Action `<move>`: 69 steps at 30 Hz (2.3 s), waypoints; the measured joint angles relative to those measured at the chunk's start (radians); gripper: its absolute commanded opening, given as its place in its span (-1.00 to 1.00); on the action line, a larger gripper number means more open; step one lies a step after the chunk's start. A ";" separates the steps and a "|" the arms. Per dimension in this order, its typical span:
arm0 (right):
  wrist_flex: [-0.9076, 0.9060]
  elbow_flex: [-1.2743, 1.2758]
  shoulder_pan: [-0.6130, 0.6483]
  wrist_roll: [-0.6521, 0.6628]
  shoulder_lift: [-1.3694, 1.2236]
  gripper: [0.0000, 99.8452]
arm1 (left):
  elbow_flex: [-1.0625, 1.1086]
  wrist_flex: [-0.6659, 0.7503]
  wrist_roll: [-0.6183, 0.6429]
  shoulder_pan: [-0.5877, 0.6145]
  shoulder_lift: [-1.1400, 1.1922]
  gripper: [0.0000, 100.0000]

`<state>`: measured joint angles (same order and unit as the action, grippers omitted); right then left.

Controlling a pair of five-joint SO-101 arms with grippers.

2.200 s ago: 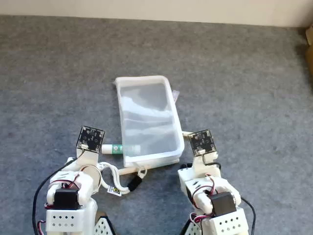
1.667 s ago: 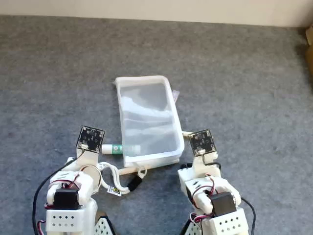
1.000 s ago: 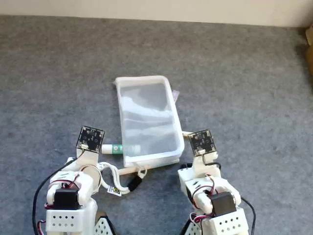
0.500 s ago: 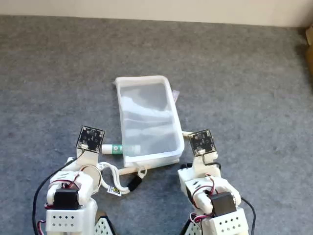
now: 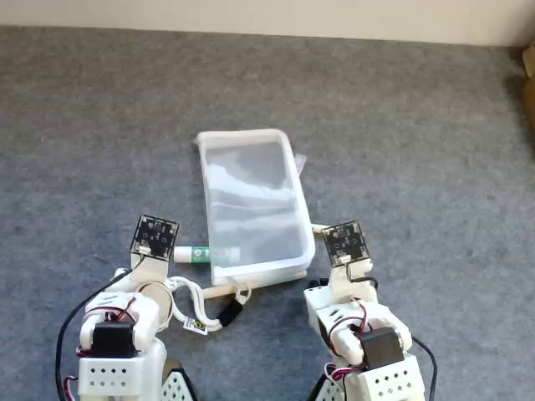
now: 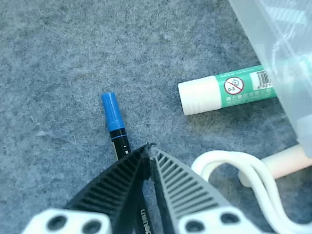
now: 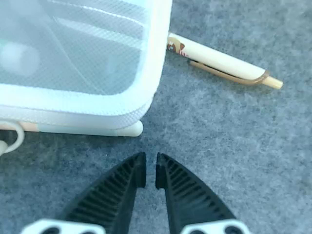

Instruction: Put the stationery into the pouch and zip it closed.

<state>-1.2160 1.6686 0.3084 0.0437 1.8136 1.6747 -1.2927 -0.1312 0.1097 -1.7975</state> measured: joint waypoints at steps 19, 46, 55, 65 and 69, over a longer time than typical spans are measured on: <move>-0.028 0.000 0.000 0.000 0.000 -0.92 | -0.048 0.000 0.000 -0.023 -0.006 -0.99; 0.074 -0.282 0.160 0.097 0.011 -0.79 | -0.184 0.000 -0.026 0.255 -0.012 -0.99; 0.074 -0.288 0.336 0.097 -0.046 -0.77 | -0.184 0.000 -0.026 0.255 -0.012 -0.99; 0.074 -0.540 0.506 -0.137 -0.568 -0.77 | -0.184 0.000 -0.026 0.255 -0.012 -0.99; 0.095 -0.600 0.583 -0.295 -0.776 -0.77 | -0.184 0.000 -0.026 0.255 -0.012 -0.99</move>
<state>-1.1208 1.0687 0.8915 -0.2509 1.0372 1.4906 -1.2927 -0.1573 0.3644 -1.8098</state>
